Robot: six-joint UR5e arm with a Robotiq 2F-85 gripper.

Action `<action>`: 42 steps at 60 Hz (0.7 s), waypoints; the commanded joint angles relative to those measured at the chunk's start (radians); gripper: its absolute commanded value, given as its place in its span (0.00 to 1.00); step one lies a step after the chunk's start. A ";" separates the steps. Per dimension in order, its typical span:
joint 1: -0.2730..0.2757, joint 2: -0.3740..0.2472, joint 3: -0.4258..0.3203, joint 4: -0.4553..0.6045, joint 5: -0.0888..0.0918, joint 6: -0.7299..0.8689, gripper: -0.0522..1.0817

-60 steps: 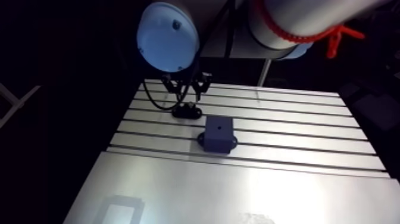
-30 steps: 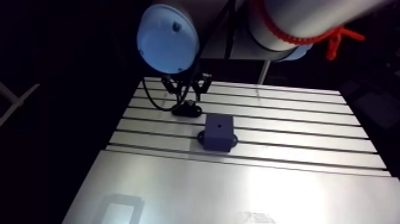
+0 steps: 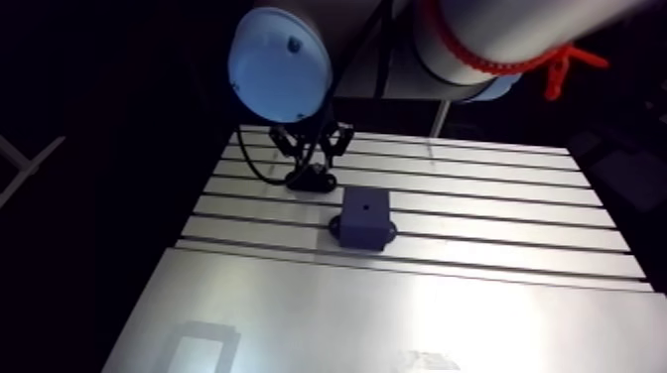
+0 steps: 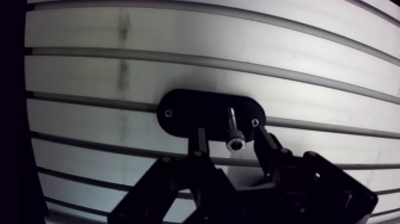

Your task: Pick up the M10 bolt and insert it into the hole until fully seated.

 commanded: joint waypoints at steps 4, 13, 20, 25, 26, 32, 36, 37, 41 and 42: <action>0.000 0.000 0.002 0.000 0.000 -0.001 0.49; 0.000 0.000 0.002 0.000 0.000 -0.001 0.52; 0.000 0.000 0.005 0.000 0.000 -0.001 0.53; 0.000 -0.001 0.005 0.000 0.000 -0.002 0.55; 0.000 -0.001 0.005 0.000 0.000 -0.002 0.55; 0.000 0.000 0.005 0.000 0.000 -0.002 0.56; 0.000 0.000 0.005 0.000 0.000 -0.002 0.57; 0.000 0.000 0.005 0.000 0.000 -0.002 0.57; 0.000 0.000 0.005 0.000 0.000 -0.001 0.57; 0.000 0.000 0.005 0.000 0.000 -0.001 0.58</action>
